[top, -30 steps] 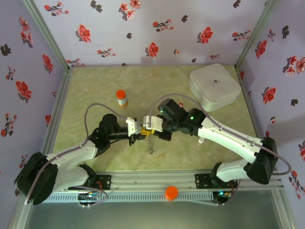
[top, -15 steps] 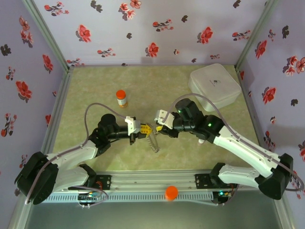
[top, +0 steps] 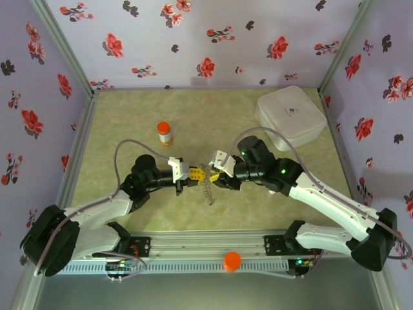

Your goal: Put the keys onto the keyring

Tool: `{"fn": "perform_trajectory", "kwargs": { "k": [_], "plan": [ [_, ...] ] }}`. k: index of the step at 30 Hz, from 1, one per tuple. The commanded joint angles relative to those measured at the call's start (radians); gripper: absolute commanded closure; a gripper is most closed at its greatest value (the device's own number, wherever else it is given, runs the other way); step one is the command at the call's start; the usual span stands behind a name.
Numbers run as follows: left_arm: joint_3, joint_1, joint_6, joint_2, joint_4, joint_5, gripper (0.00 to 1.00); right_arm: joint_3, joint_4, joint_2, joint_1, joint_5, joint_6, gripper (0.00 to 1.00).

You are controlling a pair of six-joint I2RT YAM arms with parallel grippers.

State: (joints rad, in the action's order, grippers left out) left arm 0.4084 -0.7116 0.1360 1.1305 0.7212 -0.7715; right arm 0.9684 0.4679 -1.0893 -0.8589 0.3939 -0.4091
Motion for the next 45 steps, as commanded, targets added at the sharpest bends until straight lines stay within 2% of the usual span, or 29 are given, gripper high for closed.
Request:
{"fn": "perform_trajectory", "kwargs": {
  "k": [1,14,21,27,34,45],
  "plan": [
    [-0.003,-0.004,-0.007,-0.007,0.063,-0.025,1.0,-0.01,0.012,-0.014,0.0,-0.004,0.019,0.73],
    [-0.01,-0.003,-0.024,-0.005,0.094,-0.03,1.0,0.016,0.032,-0.099,-0.021,-0.016,0.019,0.91],
    [-0.011,-0.003,-0.025,-0.006,0.098,-0.03,1.0,-0.003,0.016,-0.068,-0.02,-0.025,0.021,0.89],
    [-0.011,-0.004,-0.024,-0.005,0.098,-0.031,1.0,-0.026,0.013,-0.001,-0.02,-0.064,0.012,0.77],
    [-0.009,-0.003,-0.028,-0.002,0.099,-0.034,1.0,-0.054,-0.084,0.048,-0.019,-0.034,0.031,0.76],
    [-0.008,-0.003,-0.034,0.002,0.097,-0.049,1.0,-0.059,-0.166,0.007,-0.021,0.021,0.053,0.76]
  ]
}}
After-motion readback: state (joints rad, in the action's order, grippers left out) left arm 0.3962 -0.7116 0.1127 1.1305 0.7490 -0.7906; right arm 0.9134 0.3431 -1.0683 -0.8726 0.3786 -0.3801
